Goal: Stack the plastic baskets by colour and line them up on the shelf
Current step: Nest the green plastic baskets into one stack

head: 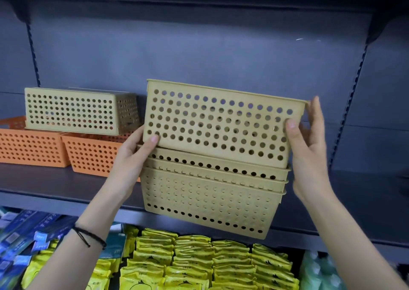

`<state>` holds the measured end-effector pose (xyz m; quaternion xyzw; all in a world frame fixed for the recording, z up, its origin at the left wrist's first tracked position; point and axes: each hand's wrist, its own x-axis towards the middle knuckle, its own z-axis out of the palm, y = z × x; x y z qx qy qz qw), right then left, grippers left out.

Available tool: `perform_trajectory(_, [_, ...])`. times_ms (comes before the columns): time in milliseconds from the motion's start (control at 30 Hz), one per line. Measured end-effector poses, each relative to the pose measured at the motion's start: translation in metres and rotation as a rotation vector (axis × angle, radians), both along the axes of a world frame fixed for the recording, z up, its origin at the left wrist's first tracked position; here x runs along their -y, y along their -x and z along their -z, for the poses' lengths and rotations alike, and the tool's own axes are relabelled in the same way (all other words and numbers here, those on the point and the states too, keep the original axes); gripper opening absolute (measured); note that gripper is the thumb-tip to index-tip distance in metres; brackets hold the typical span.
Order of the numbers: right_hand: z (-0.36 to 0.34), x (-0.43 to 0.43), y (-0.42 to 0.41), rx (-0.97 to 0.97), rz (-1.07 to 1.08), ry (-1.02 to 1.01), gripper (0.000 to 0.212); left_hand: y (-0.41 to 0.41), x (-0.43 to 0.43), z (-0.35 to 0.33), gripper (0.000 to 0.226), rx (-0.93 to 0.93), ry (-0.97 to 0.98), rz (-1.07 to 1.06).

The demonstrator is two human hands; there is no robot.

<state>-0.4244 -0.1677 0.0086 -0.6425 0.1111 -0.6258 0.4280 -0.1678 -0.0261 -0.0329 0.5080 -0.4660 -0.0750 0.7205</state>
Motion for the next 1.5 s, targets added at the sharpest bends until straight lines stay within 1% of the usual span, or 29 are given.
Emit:
perform_trajectory(33, [0.006, 0.0, 0.0, -0.023, -0.03, -0.025, 0.075, 0.001, 0.0, 0.0, 0.029, -0.003, 0.004, -0.006])
perform_trajectory(100, [0.016, 0.0, 0.001, -0.067, -0.084, -0.068, 0.076, 0.0, 0.002, 0.002, 0.031, -0.016, 0.009, -0.016])
perform_trajectory(200, [0.025, -0.003, 0.004, -0.133, -0.084, -0.066, 0.078, -0.001, 0.004, 0.002, 0.051, -0.004, 0.03, -0.035])
perform_trajectory(233, [0.028, -0.005, 0.005, -0.145, -0.087, -0.058, 0.075, -0.002, 0.004, 0.003, 0.056, -0.007, 0.042, -0.033])
perform_trajectory(300, [0.035, -0.008, 0.004, -0.131, -0.078, -0.047, 0.059, 0.0, 0.005, 0.004, 0.064, -0.036, 0.059, -0.018])
perform_trajectory(333, [0.039, -0.01, 0.003, -0.106, -0.062, -0.046, 0.055, 0.003, 0.006, 0.004, 0.067, -0.047, 0.073, -0.023])
perform_trajectory(367, [0.043, -0.013, 0.002, -0.085, -0.048, -0.04, 0.055, 0.005, 0.007, 0.004, 0.068, -0.036, 0.084, -0.045])
perform_trajectory(433, [0.049, -0.015, -0.003, -0.057, -0.031, -0.026, 0.06, 0.008, 0.008, 0.006, 0.062, 0.01, 0.087, -0.093])
perform_trajectory(500, [0.057, -0.014, -0.007, -0.016, -0.008, 0.029, 0.06, 0.008, 0.006, 0.007, 0.046, 0.041, 0.092, -0.121])
perform_trajectory(567, [0.064, -0.01, -0.009, 0.034, 0.079, 0.119, 0.044, 0.007, 0.004, 0.008, 0.034, 0.074, 0.082, -0.15])
perform_trajectory(633, [0.069, -0.003, -0.011, 0.057, 0.155, 0.185, 0.028, 0.004, 0.002, 0.01, 0.027, 0.124, 0.066, -0.184])
perform_trajectory(733, [0.068, 0.003, -0.017, 0.058, 0.143, 0.217, 0.022, 0.005, 0.002, 0.007, 0.026, 0.125, 0.08, -0.189])
perform_trajectory(833, [0.065, 0.012, -0.02, 0.057, 0.12, 0.231, 0.02, 0.004, 0.002, 0.007, 0.035, 0.132, 0.065, -0.162])
perform_trajectory(1000, [0.062, 0.034, -0.03, 0.042, 0.198, 0.212, 0.018, 0.0, 0.007, 0.006, 0.042, 0.212, 0.019, -0.101])
perform_trajectory(1067, [0.062, 0.04, -0.03, 0.022, 0.222, 0.22, 0.018, 0.0, 0.007, 0.004, 0.041, 0.251, -0.013, -0.07])
perform_trajectory(1133, [0.064, 0.044, -0.025, 0.024, 0.249, 0.227, 0.017, -0.005, 0.007, 0.002, 0.035, 0.311, -0.057, -0.055])
perform_trajectory(1167, [0.064, 0.046, -0.024, 0.031, 0.256, 0.229, 0.017, -0.012, 0.006, 0.0, 0.031, 0.308, -0.072, -0.058])
perform_trajectory(1267, [0.064, 0.047, -0.028, 0.038, 0.262, 0.239, 0.019, -0.041, -0.001, -0.009, 0.031, 0.214, -0.047, -0.191])
perform_trajectory(1333, [0.065, 0.046, -0.029, 0.034, 0.269, 0.236, 0.018, -0.059, -0.004, -0.019, 0.021, 0.206, -0.052, -0.319])
perform_trajectory(1367, [0.066, 0.045, -0.029, 0.023, 0.277, 0.232, 0.018, -0.067, -0.004, -0.024, 0.018, 0.226, -0.073, -0.379])
perform_trajectory(1433, [0.065, 0.043, -0.024, -0.038, 0.324, 0.237, 0.02, -0.081, -0.002, -0.032, 0.02, 0.284, -0.127, -0.472])
perform_trajectory(1500, [0.059, 0.045, -0.014, -0.156, 0.499, 0.318, 0.029, -0.095, 0.001, -0.036, 0.021, 0.347, -0.185, -0.522])
